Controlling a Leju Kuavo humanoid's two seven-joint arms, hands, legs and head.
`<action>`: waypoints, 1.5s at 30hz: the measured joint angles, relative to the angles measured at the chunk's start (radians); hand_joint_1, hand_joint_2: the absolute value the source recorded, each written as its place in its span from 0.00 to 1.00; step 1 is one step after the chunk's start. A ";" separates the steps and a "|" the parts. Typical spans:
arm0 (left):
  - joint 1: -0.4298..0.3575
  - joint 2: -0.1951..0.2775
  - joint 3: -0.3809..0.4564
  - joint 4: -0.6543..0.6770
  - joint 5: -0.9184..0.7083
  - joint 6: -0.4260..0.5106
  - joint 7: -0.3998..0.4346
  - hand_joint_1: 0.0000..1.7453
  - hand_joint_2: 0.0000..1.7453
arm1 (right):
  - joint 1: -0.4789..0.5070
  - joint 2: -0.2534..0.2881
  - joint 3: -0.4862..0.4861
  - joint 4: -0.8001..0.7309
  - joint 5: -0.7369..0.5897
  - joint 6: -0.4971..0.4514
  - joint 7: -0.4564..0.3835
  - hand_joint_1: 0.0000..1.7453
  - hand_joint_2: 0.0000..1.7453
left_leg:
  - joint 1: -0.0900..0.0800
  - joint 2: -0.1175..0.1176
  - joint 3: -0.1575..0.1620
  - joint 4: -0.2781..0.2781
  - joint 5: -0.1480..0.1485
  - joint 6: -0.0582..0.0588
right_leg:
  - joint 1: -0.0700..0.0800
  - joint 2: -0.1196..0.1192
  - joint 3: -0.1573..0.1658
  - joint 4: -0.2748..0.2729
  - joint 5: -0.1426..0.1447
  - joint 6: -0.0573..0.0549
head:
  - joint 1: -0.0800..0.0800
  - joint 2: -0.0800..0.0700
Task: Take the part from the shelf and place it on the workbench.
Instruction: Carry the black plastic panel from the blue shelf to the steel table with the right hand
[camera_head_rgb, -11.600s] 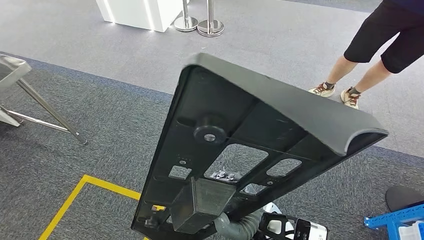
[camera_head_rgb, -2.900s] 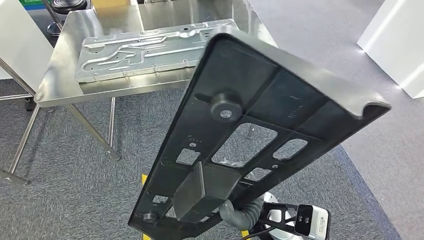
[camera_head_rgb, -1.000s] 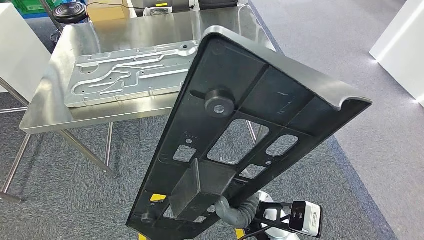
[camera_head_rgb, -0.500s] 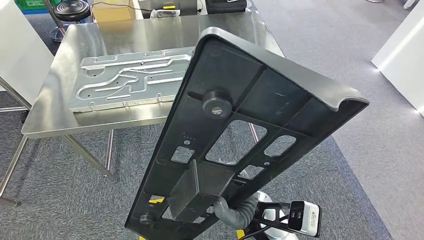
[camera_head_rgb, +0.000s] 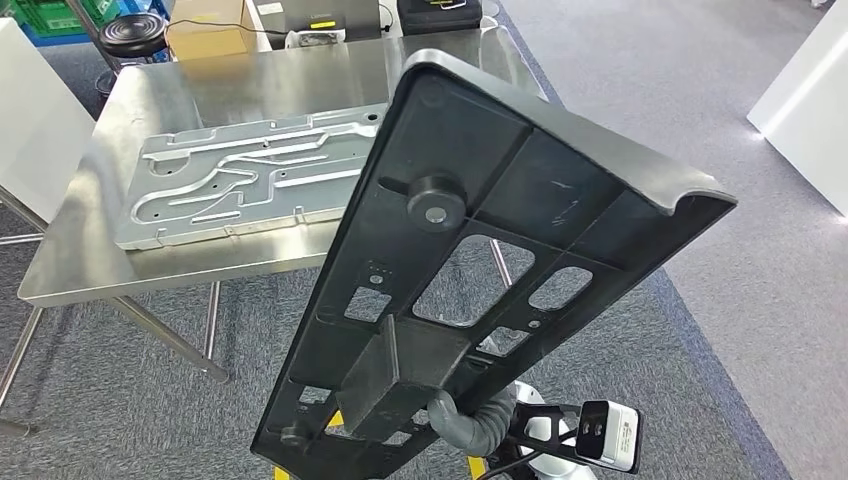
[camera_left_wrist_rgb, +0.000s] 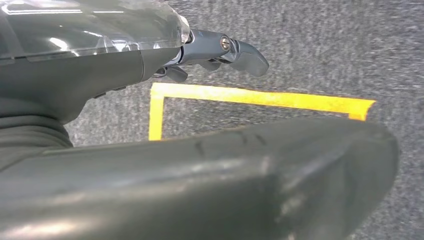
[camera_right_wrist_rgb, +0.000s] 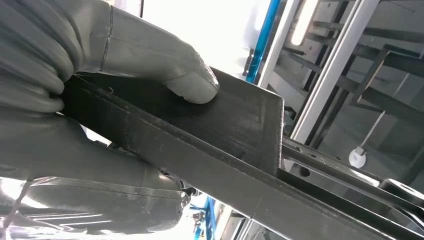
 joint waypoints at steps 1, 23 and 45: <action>0.000 0.000 0.000 0.000 0.000 0.000 0.000 0.00 0.00 | 0.000 0.000 0.000 0.000 0.001 0.000 0.000 1.00 1.00 | -0.001 0.001 0.021 -0.063 0.029 0.004 | 0.000 0.000 0.010 0.000 -0.006 0.004 | 0.000 0.000; -0.003 -0.012 0.001 0.000 -0.002 -0.002 -0.013 0.00 0.00 | -0.110 -0.012 -0.086 -0.051 0.023 -0.087 0.000 1.00 1.00 | -0.015 0.000 0.127 -0.091 -0.024 0.022 | 0.005 -0.002 -0.052 0.003 0.046 -0.001 | 0.000 0.000; 0.009 -0.019 0.008 0.000 0.004 0.001 -0.018 0.00 0.00 | -0.087 -0.036 -0.142 -0.052 0.002 -0.064 0.000 1.00 1.00 | -0.011 0.000 0.093 -0.137 0.015 0.060 | 0.002 0.001 -0.174 0.241 -0.032 0.041 | 0.000 0.000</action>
